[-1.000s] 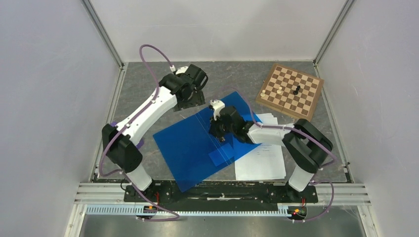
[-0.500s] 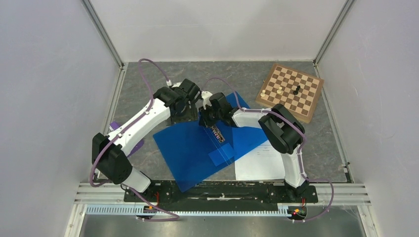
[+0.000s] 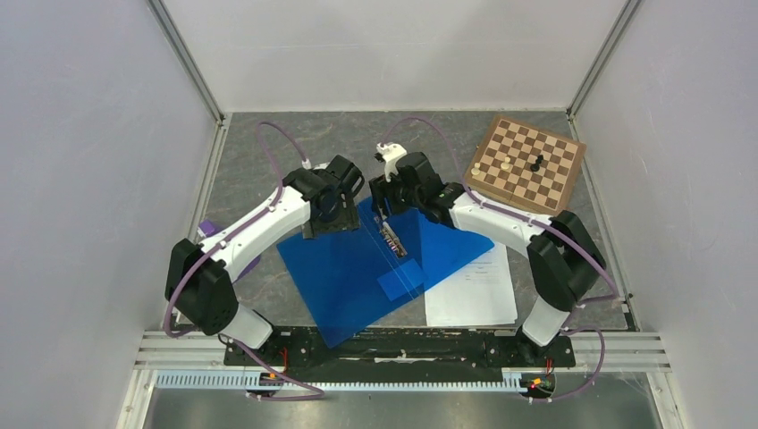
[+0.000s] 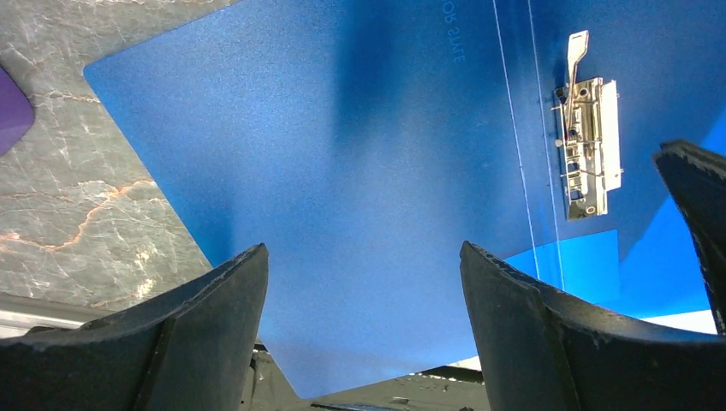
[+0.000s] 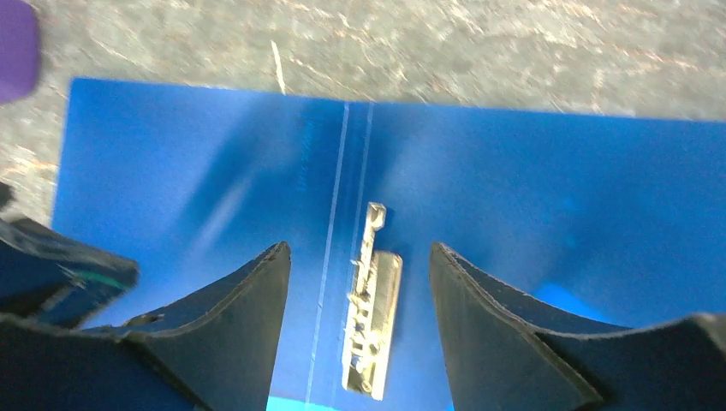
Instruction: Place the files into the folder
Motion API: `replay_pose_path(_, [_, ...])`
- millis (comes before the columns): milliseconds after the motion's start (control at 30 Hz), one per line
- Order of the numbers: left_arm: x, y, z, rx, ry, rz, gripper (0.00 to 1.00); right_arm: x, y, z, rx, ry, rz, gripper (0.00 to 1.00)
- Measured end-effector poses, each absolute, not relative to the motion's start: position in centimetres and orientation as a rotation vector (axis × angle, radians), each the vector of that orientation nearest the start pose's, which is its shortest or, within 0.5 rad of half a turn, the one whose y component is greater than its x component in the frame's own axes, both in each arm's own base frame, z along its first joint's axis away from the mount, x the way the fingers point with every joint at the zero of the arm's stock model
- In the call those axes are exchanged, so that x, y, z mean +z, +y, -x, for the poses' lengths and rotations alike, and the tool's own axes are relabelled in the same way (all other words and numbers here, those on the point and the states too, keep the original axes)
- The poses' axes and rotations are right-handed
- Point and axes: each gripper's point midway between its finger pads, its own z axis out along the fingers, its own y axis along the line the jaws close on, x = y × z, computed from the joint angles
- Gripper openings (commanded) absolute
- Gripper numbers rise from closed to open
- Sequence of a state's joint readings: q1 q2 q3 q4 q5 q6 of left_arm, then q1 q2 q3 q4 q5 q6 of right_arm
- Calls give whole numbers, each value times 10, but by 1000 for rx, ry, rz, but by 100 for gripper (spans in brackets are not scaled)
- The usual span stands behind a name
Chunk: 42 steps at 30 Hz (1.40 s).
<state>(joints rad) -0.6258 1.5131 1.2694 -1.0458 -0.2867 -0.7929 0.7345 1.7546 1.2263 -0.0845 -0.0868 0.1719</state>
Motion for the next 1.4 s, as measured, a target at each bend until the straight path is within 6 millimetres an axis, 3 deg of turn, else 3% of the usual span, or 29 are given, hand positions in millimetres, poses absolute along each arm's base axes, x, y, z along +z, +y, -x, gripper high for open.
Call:
replay_pose_path(100, [129,-157,-254,42,2721,311,89,120,326,-341,527,2167,687,50])
replay_pose_path(233, [134,-151,-250,51,2700,335,89,69,297,-317,406,2305,756,48])
replay_pose_path(333, [136,-144,-243,60,2692,339,89,42,284,-301,341,2386,809,49])
replay_pose_path(933, [131,-136,-235,95,2702,337,90,35,299,-303,350,2389,811,47])
replay_pose_path(1067, [129,-135,-234,100,2706,336,90,19,305,-302,366,2431,801,38])
replay_pose_path(1400, [129,-135,-234,100,2706,336,90,20,316,-305,430,2480,624,19])
